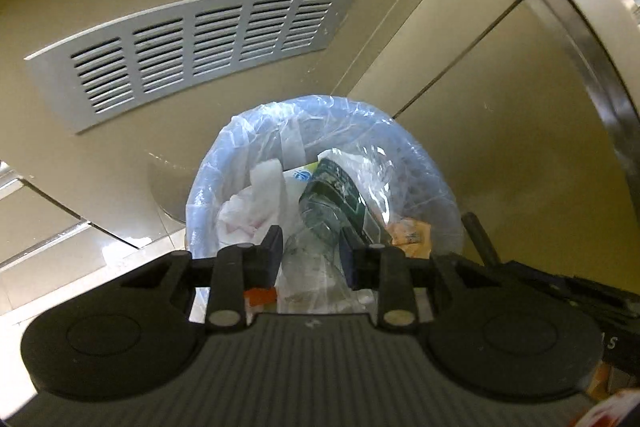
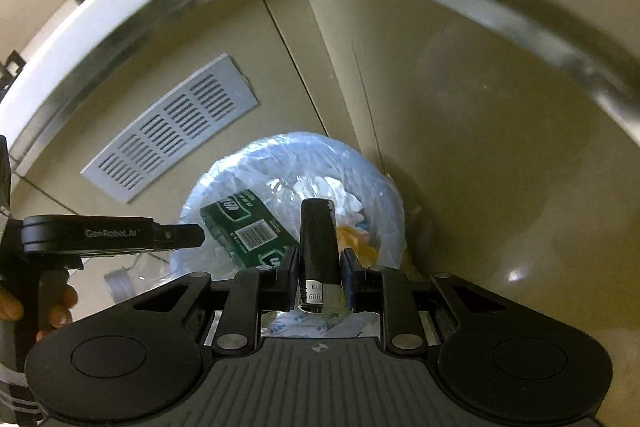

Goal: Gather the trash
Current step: 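Open the left tool to drop the bottle while the right tool drops the lighter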

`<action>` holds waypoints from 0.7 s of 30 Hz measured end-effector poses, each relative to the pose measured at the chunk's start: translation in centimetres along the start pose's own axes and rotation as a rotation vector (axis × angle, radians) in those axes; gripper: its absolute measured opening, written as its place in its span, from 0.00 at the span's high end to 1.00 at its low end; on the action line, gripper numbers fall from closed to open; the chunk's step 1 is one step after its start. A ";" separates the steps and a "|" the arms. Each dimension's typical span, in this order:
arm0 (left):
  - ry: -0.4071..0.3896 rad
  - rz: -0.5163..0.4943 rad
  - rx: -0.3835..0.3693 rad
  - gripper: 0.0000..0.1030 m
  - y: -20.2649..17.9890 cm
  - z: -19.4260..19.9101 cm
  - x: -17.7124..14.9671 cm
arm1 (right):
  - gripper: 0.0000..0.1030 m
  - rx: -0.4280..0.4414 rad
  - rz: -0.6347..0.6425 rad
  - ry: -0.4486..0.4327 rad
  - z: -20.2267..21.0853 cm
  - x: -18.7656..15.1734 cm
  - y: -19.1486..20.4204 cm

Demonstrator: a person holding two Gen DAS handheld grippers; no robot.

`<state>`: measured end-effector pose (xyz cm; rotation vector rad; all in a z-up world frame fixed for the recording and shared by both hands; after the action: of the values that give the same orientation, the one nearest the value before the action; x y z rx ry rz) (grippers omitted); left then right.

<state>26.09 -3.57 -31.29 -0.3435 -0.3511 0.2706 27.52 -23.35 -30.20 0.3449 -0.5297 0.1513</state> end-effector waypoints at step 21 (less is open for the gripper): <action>-0.008 -0.035 -0.016 0.68 -0.2 1.7 0.3 | 0.63 0.009 -0.041 0.049 -3.5 -0.7 1.1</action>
<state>25.78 -3.17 -29.57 -0.3513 -0.3673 0.2351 28.30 -21.09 -33.11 0.3601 -0.4736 0.1222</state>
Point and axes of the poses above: each gripper's, at about its wrist camera, not at the fingertips, and z roughly against the way its jaws point, y to its left, x to its top, the point moved 4 cm from there along -z, roughly the way its jaws point, and after that the axes turned 10 degrees about z, right-handed, at the moved point
